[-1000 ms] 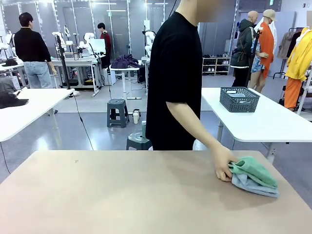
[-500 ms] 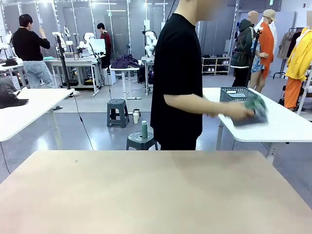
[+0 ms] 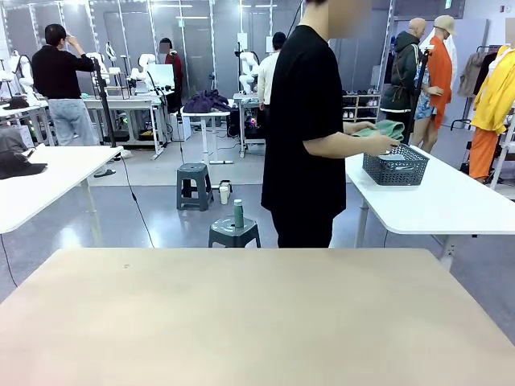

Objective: Fold the towels and place them in the basket.
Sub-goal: Stack the folded Towel with hook on the right side of the table.

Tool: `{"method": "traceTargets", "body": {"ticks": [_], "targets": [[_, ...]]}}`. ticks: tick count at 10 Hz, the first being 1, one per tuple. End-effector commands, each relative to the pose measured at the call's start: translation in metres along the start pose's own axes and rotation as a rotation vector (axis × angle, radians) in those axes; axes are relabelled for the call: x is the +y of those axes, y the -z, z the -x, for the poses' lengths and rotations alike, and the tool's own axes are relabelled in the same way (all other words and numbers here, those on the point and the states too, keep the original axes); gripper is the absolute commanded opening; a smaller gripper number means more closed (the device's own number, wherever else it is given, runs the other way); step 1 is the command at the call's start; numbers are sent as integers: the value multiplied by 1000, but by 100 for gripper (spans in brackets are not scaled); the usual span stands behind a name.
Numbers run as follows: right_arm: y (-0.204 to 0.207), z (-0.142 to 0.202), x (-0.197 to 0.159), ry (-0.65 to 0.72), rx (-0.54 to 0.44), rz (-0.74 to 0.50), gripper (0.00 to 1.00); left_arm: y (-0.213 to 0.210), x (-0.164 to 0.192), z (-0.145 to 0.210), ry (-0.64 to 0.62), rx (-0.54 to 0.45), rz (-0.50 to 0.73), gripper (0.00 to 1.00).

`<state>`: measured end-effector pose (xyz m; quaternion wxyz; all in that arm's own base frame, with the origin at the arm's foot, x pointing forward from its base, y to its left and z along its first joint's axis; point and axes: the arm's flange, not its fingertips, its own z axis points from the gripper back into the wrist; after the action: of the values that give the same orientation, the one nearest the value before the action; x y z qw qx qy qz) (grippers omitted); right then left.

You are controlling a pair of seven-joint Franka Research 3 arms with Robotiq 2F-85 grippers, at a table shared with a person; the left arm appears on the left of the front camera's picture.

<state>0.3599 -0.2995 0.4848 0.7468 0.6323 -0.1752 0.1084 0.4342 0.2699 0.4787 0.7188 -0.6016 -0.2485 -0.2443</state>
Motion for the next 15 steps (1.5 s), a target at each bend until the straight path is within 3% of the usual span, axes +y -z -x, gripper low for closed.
{"method": "traceTargets", "body": {"ticks": [1, 15], "targets": [[1, 5, -2, -19, -1, -4, 100, 2, -4, 4, -3, 6, -3, 100], [1, 5, -2, -19, -1, -4, 100, 2, -4, 4, -3, 6, -3, 100]]}}
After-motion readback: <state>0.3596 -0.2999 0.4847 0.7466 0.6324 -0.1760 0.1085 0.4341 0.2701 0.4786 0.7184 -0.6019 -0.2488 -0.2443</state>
